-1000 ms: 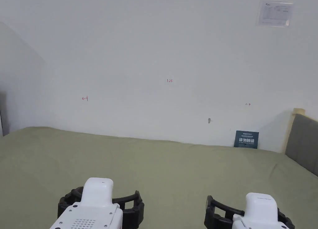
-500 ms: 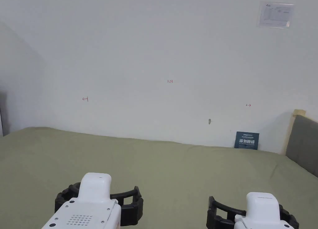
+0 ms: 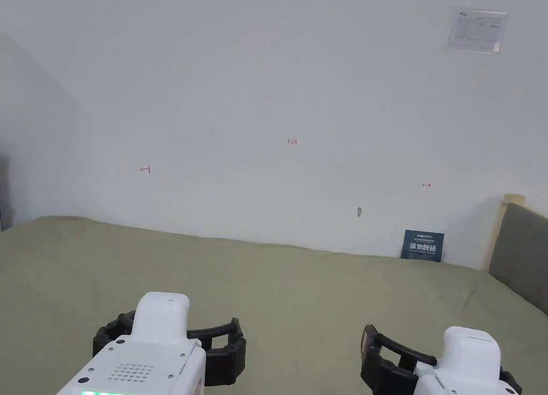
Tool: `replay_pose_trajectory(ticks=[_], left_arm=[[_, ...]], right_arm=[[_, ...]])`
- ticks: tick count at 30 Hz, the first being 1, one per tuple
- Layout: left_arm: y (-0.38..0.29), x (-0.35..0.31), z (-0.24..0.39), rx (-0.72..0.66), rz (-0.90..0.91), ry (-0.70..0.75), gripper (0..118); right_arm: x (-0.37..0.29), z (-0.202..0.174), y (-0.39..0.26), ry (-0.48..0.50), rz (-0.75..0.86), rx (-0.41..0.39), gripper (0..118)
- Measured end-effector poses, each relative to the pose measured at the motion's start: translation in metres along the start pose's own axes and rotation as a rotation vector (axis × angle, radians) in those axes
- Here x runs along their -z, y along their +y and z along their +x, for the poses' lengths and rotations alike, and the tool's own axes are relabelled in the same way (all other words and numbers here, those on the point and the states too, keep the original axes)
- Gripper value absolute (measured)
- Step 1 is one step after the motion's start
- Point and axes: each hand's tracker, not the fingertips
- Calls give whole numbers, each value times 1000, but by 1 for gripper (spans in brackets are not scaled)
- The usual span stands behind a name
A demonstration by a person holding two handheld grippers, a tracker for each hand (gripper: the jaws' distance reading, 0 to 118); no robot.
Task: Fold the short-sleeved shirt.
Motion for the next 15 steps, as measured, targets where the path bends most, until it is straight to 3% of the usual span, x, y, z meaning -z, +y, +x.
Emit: replay_pose_trajectory(ticks=[10,15], left_arm=[[5,4,1,12,-1,0,118],[4,5,1,17,-2,3,118]], right_arm=[[13,-3,2,-42,-98,-17,118],[19,-6,10,-57,-170,11,118]])
